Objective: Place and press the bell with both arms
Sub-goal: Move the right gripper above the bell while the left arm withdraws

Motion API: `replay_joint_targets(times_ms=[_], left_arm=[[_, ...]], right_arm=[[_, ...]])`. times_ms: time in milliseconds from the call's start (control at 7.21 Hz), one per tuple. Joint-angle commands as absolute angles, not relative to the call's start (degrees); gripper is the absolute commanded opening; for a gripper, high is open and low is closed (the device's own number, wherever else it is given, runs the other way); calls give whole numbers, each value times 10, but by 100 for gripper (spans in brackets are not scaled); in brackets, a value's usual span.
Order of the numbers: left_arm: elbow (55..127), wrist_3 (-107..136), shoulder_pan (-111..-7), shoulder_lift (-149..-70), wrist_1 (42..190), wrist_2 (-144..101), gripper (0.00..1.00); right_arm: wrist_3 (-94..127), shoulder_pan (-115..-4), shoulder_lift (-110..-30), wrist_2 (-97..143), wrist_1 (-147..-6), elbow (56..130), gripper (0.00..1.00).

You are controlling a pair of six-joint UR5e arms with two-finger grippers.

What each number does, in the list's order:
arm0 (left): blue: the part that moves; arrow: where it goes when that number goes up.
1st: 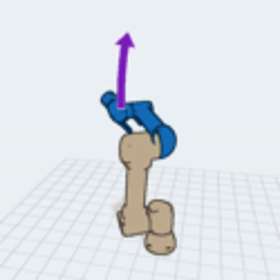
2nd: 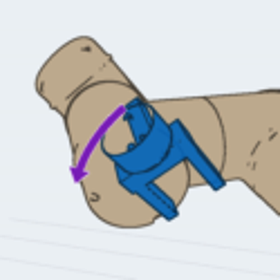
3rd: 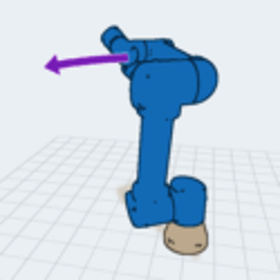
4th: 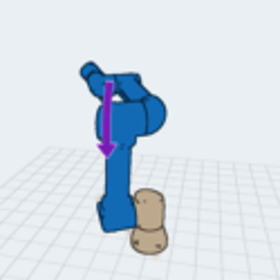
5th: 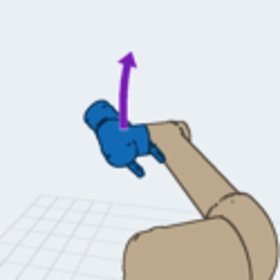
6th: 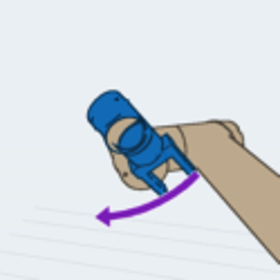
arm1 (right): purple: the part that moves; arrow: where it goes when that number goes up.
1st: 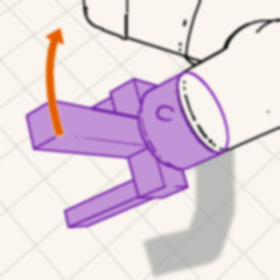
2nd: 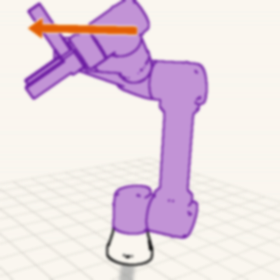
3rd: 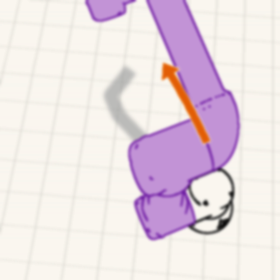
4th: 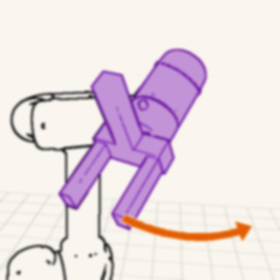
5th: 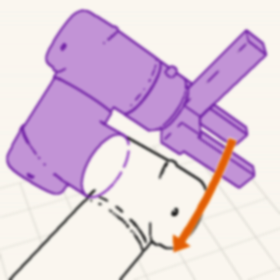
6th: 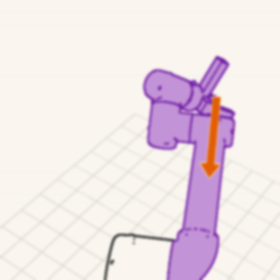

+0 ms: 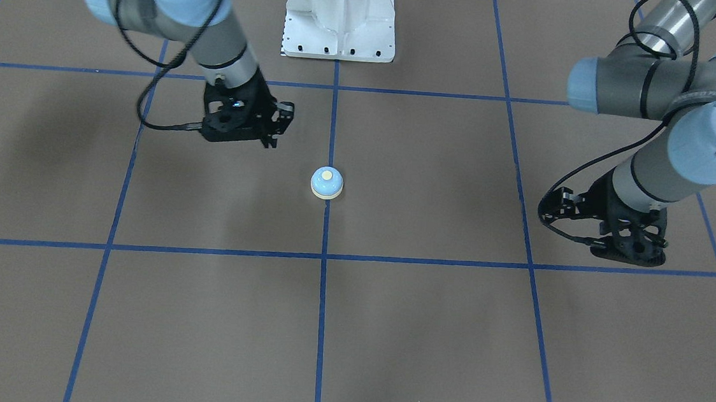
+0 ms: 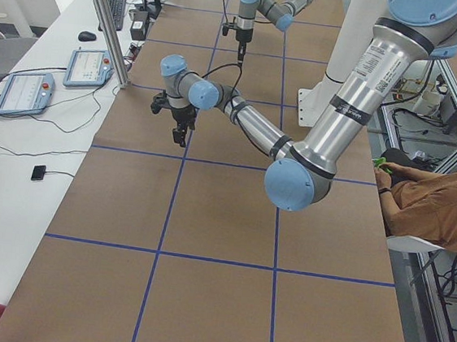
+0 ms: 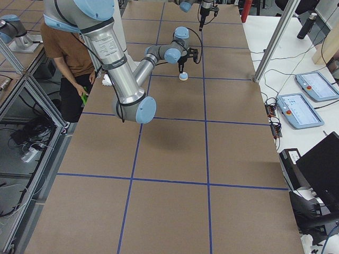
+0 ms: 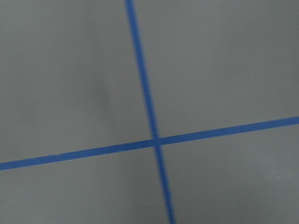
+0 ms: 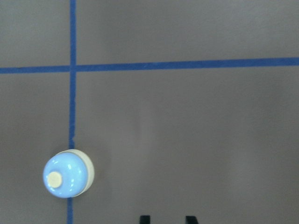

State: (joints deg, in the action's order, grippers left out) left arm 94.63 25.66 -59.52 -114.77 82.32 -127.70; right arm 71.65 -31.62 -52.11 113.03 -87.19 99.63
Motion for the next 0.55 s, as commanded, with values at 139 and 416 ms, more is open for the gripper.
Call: replay_joint_targets(times_ms=[139, 416], left_arm=[[975, 236, -604, -1109, 823, -1259, 99], [987, 236, -604, -1098, 823, -1258, 99]], right_arm=[[767, -284, -419, 1109, -879, 876, 0], [764, -286, -417, 1100, -877, 855, 0]])
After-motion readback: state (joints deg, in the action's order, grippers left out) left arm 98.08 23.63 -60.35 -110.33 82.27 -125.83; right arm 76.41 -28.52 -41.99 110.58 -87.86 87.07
